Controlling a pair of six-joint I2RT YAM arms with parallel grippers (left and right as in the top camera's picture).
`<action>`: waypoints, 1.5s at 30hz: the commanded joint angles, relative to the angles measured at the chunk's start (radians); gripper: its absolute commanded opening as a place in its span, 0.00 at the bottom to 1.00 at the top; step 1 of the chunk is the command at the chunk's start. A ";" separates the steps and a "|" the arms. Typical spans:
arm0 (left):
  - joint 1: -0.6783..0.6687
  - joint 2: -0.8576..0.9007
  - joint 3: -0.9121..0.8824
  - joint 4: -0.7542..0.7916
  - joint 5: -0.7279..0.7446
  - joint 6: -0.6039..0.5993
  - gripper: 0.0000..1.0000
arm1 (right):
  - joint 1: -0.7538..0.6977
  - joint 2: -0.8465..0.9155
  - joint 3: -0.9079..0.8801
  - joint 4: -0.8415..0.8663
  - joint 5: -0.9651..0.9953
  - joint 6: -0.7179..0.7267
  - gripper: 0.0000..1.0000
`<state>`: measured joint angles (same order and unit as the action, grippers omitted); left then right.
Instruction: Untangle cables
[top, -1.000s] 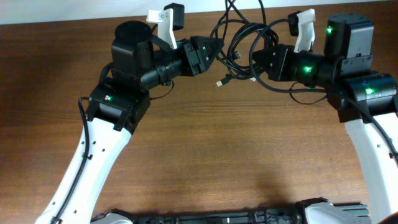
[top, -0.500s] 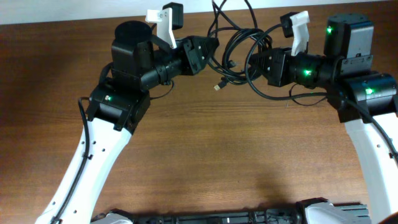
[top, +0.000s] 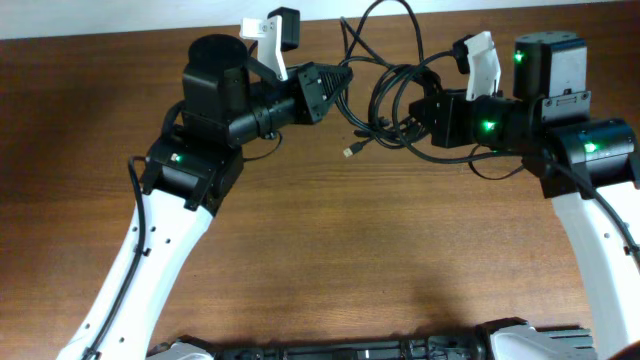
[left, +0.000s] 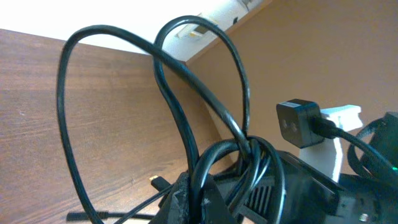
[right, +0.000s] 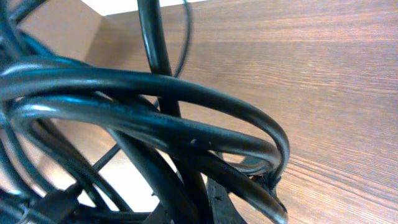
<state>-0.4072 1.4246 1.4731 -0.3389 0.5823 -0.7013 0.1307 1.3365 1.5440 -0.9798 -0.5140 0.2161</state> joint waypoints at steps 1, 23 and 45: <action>0.086 -0.032 0.020 0.036 0.002 -0.014 0.00 | -0.013 -0.004 -0.001 -0.035 0.199 -0.003 0.04; 0.354 -0.046 0.020 0.130 0.332 -0.309 0.00 | -0.013 -0.004 -0.001 -0.084 0.291 -0.003 0.04; 0.505 -0.046 0.020 0.121 0.454 -0.232 0.99 | -0.013 -0.004 -0.001 -0.073 0.276 0.010 0.04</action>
<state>0.1028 1.4006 1.4715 -0.2195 1.0096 -1.0275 0.1165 1.3430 1.5444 -1.0695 -0.2501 0.2073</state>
